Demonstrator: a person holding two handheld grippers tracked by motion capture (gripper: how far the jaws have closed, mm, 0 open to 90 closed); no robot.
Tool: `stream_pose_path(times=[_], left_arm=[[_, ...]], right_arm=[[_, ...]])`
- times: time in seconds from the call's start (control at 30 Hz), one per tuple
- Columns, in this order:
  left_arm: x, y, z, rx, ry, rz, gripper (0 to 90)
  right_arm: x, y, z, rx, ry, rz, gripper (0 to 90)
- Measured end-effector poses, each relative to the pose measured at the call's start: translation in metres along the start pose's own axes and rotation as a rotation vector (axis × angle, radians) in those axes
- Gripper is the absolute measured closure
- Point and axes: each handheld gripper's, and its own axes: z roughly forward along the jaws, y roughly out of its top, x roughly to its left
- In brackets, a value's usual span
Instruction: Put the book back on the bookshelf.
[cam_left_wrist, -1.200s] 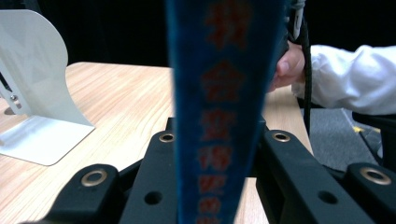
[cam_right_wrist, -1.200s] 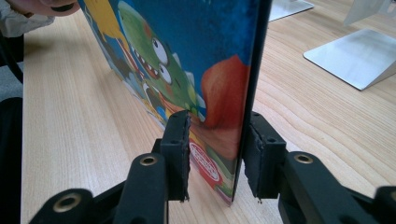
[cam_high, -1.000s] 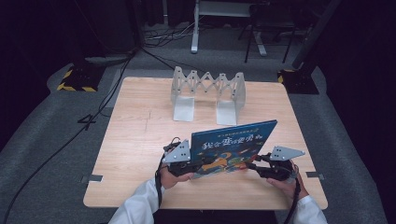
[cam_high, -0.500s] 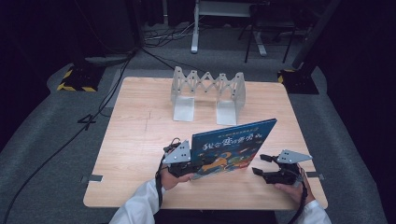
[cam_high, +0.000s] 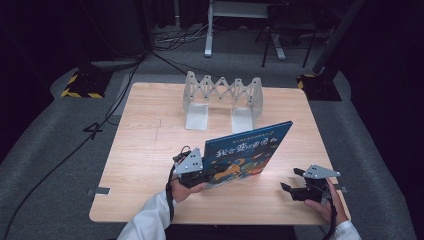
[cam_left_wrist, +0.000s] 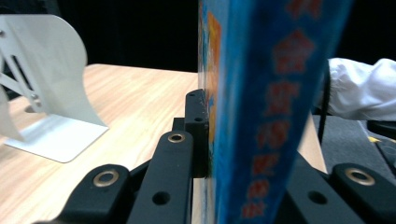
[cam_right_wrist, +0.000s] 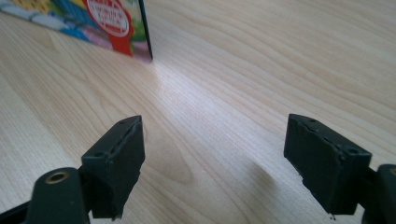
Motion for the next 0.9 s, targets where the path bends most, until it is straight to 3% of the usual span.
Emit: stream_pose_path(times=[0.07,0.13,0.23,0.47,0.9], left_arm=[[0.000,0.002,-0.002,-0.006,0.023,-0.007,82.9],[0.002,0.005,-0.008,-0.006,0.075,0.004,83.0],[0.004,0.006,-0.012,-0.008,0.087,-0.007,83.0],[0.010,0.012,-0.027,0.007,0.168,0.012,82.9],[0.018,0.018,-0.042,0.042,0.253,0.043,83.0]], right_arm=[[0.001,-0.001,0.004,0.021,-0.005,-0.012,21.1],[0.002,-0.002,0.006,0.026,0.005,-0.017,21.2],[0.002,-0.002,0.006,0.025,0.005,-0.010,21.2],[0.001,-0.002,0.008,0.033,0.015,0.000,21.4],[0.000,-0.002,0.008,0.038,0.025,0.018,21.5]])
